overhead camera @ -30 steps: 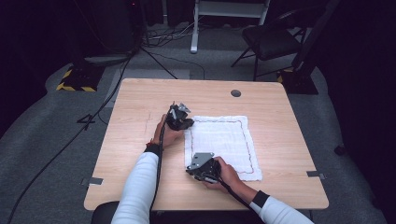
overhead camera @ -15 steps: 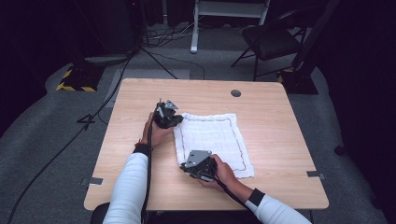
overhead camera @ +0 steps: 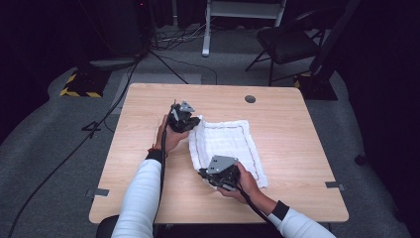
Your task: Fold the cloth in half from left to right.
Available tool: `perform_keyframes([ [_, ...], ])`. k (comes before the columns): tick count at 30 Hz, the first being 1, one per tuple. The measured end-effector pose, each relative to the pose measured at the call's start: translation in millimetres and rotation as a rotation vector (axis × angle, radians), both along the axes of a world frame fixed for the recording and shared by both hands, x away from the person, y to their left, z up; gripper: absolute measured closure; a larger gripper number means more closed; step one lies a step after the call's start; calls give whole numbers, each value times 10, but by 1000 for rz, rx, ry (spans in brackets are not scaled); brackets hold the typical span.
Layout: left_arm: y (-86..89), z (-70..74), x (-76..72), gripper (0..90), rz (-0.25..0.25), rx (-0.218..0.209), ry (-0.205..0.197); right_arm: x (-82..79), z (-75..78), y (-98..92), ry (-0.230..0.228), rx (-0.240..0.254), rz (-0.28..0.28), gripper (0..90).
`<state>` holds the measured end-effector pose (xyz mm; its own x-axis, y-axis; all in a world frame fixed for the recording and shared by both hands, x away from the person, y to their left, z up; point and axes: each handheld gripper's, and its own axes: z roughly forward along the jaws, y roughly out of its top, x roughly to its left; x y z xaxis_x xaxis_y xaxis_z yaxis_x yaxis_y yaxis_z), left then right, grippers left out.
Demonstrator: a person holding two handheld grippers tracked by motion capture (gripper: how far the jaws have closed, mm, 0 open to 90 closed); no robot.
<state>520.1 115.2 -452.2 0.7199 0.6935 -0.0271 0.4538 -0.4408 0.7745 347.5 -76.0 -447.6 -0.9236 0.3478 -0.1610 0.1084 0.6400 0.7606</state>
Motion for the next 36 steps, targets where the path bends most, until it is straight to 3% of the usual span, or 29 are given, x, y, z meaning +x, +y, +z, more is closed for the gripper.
perform_keyframes([
  [25, -746, 139, 119, 845, -60, -36, -43, -15, 176, -844, -22, 54, -137, 857],
  [36, -1144, 158, 195, 845, -112, 2, -46, -41, 178, -1243, -16, 52, -206, 856],
])
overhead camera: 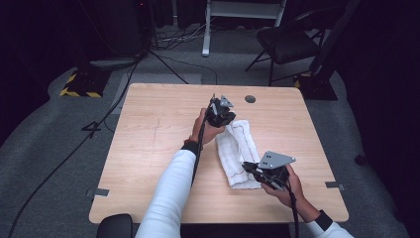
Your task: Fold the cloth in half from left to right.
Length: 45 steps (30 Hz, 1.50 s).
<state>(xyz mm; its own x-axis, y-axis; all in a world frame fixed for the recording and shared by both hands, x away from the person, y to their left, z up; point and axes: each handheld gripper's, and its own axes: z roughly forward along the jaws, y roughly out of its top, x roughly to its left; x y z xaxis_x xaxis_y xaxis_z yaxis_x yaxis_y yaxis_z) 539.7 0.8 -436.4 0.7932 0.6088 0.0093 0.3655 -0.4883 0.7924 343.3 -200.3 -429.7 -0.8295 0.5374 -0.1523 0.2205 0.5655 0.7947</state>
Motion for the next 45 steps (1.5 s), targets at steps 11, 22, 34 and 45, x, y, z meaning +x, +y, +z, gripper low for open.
perform_keyframes([
  [11, -388, -94, 58, 845, -27, 18, 6, -9, -97, -274, 18, -31, -56, 855],
  [22, -554, -150, -48, 375, 12, 23, 11, -17, -294, -499, 72, -81, -145, 608],
  [34, -36, -113, -821, 275, -158, 68, -10, 127, -325, -776, 81, -61, -190, 454],
  [45, -100, -508, -1424, 348, -331, 202, 52, 319, -520, -631, 122, -147, -144, 479],
])
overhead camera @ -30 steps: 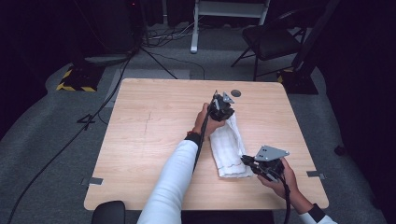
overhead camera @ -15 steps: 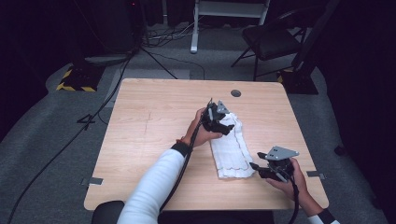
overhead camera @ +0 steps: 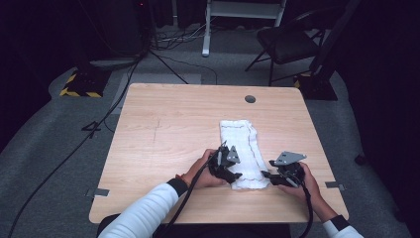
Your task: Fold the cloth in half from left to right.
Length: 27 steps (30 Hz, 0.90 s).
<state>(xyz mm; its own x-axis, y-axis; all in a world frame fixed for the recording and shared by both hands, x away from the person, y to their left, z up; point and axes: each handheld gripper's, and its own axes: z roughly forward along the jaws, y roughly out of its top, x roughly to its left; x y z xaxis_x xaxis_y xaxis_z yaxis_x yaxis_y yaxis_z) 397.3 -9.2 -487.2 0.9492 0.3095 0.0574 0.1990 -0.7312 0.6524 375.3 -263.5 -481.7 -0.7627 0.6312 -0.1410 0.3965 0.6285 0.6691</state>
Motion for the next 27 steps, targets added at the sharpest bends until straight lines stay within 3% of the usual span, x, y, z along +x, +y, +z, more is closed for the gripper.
perform_keyframes([
  [3, 23, -16, -7, 352, 6, -10, 10, 15, -18, 29, 6, -14, 8, 482],
  [7, 106, -45, -6, 360, 8, -28, 25, 25, -30, 43, 25, 3, 14, 494],
  [14, 246, -37, -119, 360, 11, -12, 14, -67, -42, 161, 34, 9, 33, 506],
  [27, 581, -72, -353, 360, 43, -48, 27, -146, -53, 410, 66, 33, 96, 478],
])
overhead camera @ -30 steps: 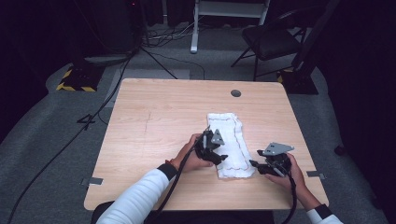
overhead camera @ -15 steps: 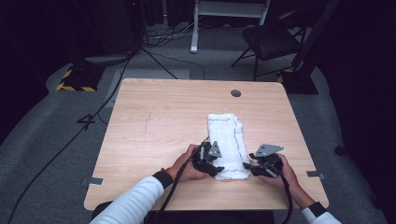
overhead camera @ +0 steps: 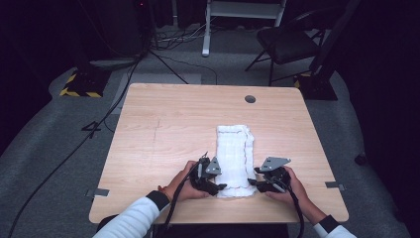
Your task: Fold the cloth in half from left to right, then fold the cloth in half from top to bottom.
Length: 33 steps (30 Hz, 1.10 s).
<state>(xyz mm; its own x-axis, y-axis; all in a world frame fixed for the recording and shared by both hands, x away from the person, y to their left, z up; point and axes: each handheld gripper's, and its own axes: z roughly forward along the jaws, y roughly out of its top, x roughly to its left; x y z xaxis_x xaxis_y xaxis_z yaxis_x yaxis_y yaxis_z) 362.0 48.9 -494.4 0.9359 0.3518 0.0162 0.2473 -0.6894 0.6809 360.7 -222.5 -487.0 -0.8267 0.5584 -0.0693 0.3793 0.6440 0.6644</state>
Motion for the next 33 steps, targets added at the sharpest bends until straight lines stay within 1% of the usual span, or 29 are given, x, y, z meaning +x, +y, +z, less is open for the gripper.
perform_keyframes([
  [4, 50, -7, -66, 355, 15, -7, -4, -35, -4, 47, -3, 2, 17, 469],
  [6, 58, -3, -97, 352, 29, -5, -7, -41, -4, 51, -5, 1, 19, 463],
  [8, 61, 13, -108, 349, 30, 6, -5, -51, -5, 58, -7, 0, 23, 433],
  [9, 62, 22, -112, 336, 35, 9, -8, -53, -3, 63, -11, -5, 24, 426],
  [10, 71, 37, -112, 288, 34, 16, -1, -52, 2, 67, -14, -10, 25, 415],
  [11, 87, 46, -113, 248, 34, 9, 4, -47, 8, 70, -19, -17, 27, 406],
  [12, 111, 65, -117, 249, 34, 9, 7, -45, 18, 73, -21, -18, 27, 402],
  [14, 155, 110, -103, 242, 39, -1, -6, -24, 72, 50, -37, -8, 28, 403],
  [17, 218, 204, -20, 233, 70, -32, -10, 15, 160, -24, -50, 29, 3, 402],
  [18, 232, 231, 11, 227, 78, -38, -5, 33, 188, -54, -59, 40, -6, 403],
  [19, 245, 253, 41, 220, 84, -41, -10, 52, 218, -86, -65, 44, -20, 402],
  [21, 260, 287, 105, 220, 90, -29, -19, 98, 272, -149, -78, 61, -38, 400],
  [22, 267, 303, 142, 225, 86, -23, -14, 122, 297, -179, -85, 66, -46, 401],
  [24, 264, 333, 214, 231, 94, -18, -27, 179, 345, -231, -104, 71, -65, 410],
  [26, 246, 352, 299, 229, 104, -5, -36, 255, 385, -258, -121, 79, -80, 418],
  [27, 232, 354, 342, 229, 115, -4, -49, 301, 401, -265, -123, 78, -88, 418],
  [29, 206, 363, 451, 227, 125, 8, -44, 399, 423, -264, -125, 80, -96, 428],
  [30, 192, 365, 503, 226, 133, 2, -52, 445, 431, -253, -128, 75, -102, 432],
  [31, 175, 371, 553, 227, 140, 16, -66, 496, 436, -238, -119, 77, -103, 433],
  [32, 159, 373, 610, 226, 145, 21, -65, 543, 442, -223, -111, 77, -106, 435],
  [33, 147, 376, 668, 226, 153, 15, -59, 587, 448, -208, -113, 78, -108, 441],
])
